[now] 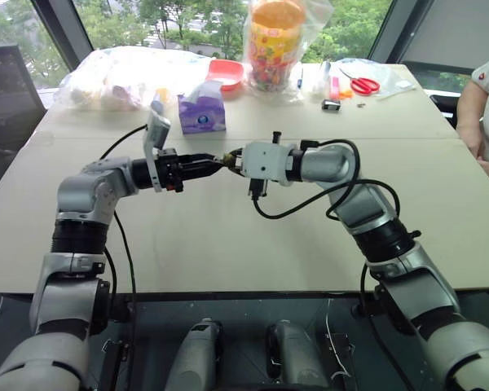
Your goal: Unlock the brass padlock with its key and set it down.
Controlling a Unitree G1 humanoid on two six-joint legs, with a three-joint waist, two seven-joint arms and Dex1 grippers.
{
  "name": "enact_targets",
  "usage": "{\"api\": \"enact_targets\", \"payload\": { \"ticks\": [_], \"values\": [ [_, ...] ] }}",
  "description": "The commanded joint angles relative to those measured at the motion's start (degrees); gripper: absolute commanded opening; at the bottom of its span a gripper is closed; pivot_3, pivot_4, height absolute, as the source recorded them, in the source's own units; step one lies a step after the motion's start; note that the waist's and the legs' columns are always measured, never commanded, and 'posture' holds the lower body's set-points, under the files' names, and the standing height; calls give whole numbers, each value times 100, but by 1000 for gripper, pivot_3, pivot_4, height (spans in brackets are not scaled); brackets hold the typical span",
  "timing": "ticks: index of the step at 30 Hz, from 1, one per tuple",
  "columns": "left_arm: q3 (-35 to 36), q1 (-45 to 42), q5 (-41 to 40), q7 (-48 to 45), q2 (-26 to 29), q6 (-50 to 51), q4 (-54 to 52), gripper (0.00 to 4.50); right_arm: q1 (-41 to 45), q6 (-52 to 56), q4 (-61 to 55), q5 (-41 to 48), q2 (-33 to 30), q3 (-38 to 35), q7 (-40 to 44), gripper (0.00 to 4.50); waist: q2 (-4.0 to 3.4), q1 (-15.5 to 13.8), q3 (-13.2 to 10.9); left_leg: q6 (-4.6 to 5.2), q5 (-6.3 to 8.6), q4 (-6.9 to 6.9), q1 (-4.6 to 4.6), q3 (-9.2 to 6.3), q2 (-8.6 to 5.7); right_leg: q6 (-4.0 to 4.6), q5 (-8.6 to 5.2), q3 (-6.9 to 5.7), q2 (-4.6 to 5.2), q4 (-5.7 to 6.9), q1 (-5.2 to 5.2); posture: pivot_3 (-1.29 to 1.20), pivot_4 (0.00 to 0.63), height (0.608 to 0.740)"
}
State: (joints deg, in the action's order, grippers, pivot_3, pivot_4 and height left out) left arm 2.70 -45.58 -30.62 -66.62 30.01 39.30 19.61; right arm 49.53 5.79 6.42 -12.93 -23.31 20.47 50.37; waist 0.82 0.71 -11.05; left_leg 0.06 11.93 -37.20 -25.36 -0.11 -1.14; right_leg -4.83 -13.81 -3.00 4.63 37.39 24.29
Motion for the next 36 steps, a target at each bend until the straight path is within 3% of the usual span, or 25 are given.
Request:
{"api": "enact_targets", "payload": {
  "ticks": [1,6,11,12,20,24,28,32,36],
  "values": [
    [89,-288,33,110,-112,-213,140,1765,175,-72,-247,10,19,-79,-69,686,0,-9,0,0,0,0,0,0,0,0,0,0,0,0,0,0,150,740],
    [11,-446,118,100,-298,-371,464,1765,165,-44,-318,-5,32,-74,-77,686,0,1,0,0,0,0,0,1,-1,0,0,0,0,0,0,0,150,740],
    [-156,-465,282,-68,-329,-453,562,116,138,17,-411,-33,37,-78,-96,686,0,7,0,1,0,0,0,1,-1,0,0,0,-1,0,1,0,150,740],
    [-191,-450,302,-110,-314,-446,557,9,136,35,-433,-37,38,-81,-100,686,0,7,0,0,0,0,0,1,-1,0,0,0,-1,0,1,0,150,740],
    [-83,-436,271,-50,-390,-403,608,9,128,139,-471,5,57,-97,-111,686,0,-4,0,1,0,0,0,2,-1,0,0,0,0,0,1,0,150,740],
    [217,-424,-27,41,-492,-129,597,0,118,232,-469,31,47,-155,-150,2690,0,0,0,1,0,-1,-1,1,-1,0,0,0,0,1,1,0,150,740],
    [443,-355,-226,99,-519,7,503,0,-176,757,-970,171,-141,-513,-222,4135,0,0,0,1,0,-1,0,2,-1,0,0,0,0,1,1,0,150,740],
    [539,-277,-388,48,-461,139,331,0,-648,2474,-2077,1179,195,-1414,-396,4135,1,-15,1,2,1,1,-2,-1,-1,0,0,1,3,-3,-1,0,150,740],
    [509,-228,-446,12,-449,256,121,0,-701,3275,-2438,1501,452,-1795,-878,4135,1,-4,1,1,0,0,0,-1,1,3,2,1,2,5,0,0,150,740]
  ]
}}
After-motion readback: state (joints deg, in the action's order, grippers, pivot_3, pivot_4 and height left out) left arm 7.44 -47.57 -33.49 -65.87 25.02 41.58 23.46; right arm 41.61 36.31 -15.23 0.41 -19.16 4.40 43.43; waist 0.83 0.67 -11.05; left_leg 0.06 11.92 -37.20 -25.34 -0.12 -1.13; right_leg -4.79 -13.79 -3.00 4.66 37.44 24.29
